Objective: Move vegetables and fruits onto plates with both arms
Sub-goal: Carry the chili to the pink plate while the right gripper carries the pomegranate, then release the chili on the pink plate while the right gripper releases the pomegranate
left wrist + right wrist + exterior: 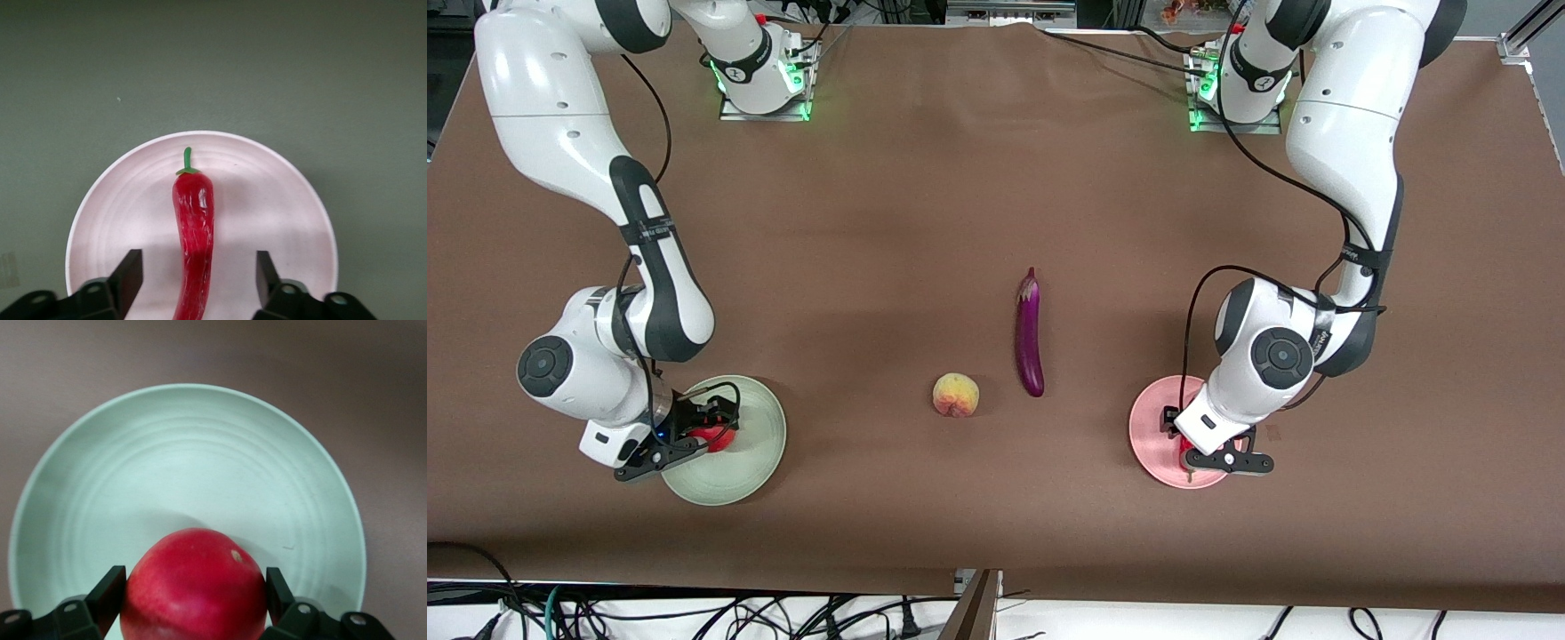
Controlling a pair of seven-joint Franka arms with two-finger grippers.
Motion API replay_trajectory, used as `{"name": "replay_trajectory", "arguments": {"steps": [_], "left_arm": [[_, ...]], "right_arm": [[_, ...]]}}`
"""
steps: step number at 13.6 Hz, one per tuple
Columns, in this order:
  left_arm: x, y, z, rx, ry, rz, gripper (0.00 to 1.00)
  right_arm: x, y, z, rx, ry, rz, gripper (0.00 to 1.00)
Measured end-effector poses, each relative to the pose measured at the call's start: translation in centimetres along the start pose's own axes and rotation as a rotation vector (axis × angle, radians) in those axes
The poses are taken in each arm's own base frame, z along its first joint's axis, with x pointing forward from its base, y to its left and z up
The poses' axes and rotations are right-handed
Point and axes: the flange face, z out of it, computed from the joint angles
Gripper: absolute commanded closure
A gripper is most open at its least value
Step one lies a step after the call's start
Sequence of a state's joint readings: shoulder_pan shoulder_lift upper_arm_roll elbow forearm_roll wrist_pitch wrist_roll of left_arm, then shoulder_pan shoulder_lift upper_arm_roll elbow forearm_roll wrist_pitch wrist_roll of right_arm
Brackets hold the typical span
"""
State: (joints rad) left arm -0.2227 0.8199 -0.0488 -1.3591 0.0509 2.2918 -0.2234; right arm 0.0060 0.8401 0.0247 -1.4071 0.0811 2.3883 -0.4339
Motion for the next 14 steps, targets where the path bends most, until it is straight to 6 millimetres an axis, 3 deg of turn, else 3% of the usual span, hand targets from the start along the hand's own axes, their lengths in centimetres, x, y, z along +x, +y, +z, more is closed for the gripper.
{"name": "replay_trajectory", "arguments": {"steps": [1,3,5,6,9,11,12,14], "left_arm": [[-0.4,1.5,-1.2,-0.028,-0.043,-0.025,0.0],[-2.3,5.8,-4.3,-0.084,-0.157,-0.106,0.0],[-5.1,12.2,-6.9,-0.122,-0.235,-0.117,0.0],[-6.6,15.4,-7.2,-0.132,-0.257,-0.095,0.0],[-11.5,23.1,-5.1,-0.139,-0.262,-0.01,0.03],[-14.6,25.9,-1.4,-0.17,-0.216,0.02,0.12],[-15.8,26.1,0.7,-0.18,-0.19,0.025,0.22],[-17.2,25.3,4.3,-0.171,-0.155,0.045,0.81]], "right_arm": [[-0.1,0.3,0.0,-0.002,0.002,0.004,0.01],[-0.1,0.4,-0.1,-0.002,0.003,0.005,0.01],[0.8,-0.9,-0.8,0.012,0.012,-0.011,0.01],[1.6,-2.7,-1.4,0.03,0.009,-0.011,0.01],[4.1,-9.6,-3.4,0.065,0.01,0.089,0.01],[5.4,-14.3,-3.8,0.079,0.011,0.142,0.01],[5.7,-16.2,-3.7,0.083,0.008,0.157,0.01],[5.9,-18.3,-3.6,0.088,0.003,0.191,0.0]]}}
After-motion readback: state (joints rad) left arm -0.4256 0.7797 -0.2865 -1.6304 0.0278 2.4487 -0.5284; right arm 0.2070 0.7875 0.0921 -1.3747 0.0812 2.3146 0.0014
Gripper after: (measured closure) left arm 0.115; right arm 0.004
